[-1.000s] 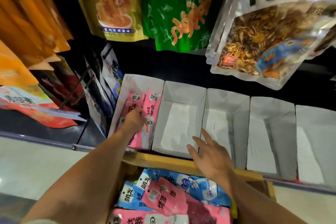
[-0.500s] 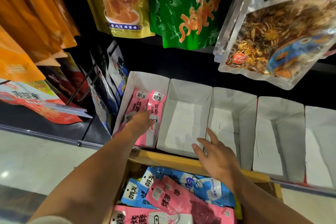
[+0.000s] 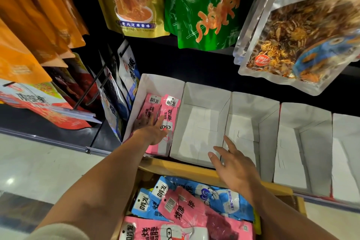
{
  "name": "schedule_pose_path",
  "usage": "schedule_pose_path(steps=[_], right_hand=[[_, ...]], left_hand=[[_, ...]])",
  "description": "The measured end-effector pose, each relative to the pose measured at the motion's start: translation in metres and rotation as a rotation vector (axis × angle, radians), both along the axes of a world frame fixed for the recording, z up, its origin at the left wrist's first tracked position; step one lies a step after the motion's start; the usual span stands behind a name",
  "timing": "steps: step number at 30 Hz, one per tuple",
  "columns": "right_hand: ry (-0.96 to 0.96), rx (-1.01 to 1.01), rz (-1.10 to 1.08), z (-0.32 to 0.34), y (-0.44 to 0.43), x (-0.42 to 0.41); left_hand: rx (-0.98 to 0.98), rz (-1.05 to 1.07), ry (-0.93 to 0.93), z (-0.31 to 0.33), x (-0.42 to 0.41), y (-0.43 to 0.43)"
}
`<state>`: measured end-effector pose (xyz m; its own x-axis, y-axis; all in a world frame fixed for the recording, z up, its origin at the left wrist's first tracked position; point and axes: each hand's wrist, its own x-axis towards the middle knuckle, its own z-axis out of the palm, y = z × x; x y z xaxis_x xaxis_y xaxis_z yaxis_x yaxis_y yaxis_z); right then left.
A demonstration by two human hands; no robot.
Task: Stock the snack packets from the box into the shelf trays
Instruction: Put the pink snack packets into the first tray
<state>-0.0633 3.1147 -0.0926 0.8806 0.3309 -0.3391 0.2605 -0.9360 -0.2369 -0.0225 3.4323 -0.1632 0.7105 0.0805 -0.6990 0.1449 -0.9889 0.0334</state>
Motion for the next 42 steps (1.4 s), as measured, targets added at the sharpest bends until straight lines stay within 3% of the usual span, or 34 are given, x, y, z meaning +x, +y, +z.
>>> schedule_pose_path(steps=[3, 7, 10, 18, 28, 32, 36, 39, 42], right_hand=[[-0.009, -0.002, 0.007, -0.001, 0.0, 0.0], [-0.015, -0.003, 0.005, -0.004, -0.001, 0.002], [-0.014, -0.007, -0.001, -0.005, -0.001, 0.002], [0.006, -0.035, -0.032, 0.006, 0.005, -0.001], [-0.033, 0.053, 0.01, 0.05, -0.008, -0.059], [-0.082, 0.037, 0.097, 0.052, -0.018, -0.106], [-0.145, -0.005, 0.139, 0.04, -0.021, -0.156], [0.002, 0.045, 0.232, 0.025, -0.019, -0.186], [0.141, -0.09, 0.377, 0.01, -0.011, -0.206]], left_hand=[[-0.022, 0.137, -0.031, 0.007, -0.002, -0.004], [-0.048, 0.068, -0.011, -0.004, 0.0, 0.008], [-0.116, 0.191, -0.101, 0.007, -0.006, 0.013], [-0.079, 0.091, -0.229, 0.064, -0.046, 0.007], [-0.021, -0.064, -0.422, 0.143, -0.176, -0.053], [-0.054, -0.12, -0.452, 0.137, -0.25, -0.069], [-0.108, -0.048, -0.419, 0.115, -0.323, -0.083], [-0.133, -0.011, -0.339, 0.102, -0.367, -0.091], [-0.101, 0.026, -0.254, 0.092, -0.401, -0.096]])
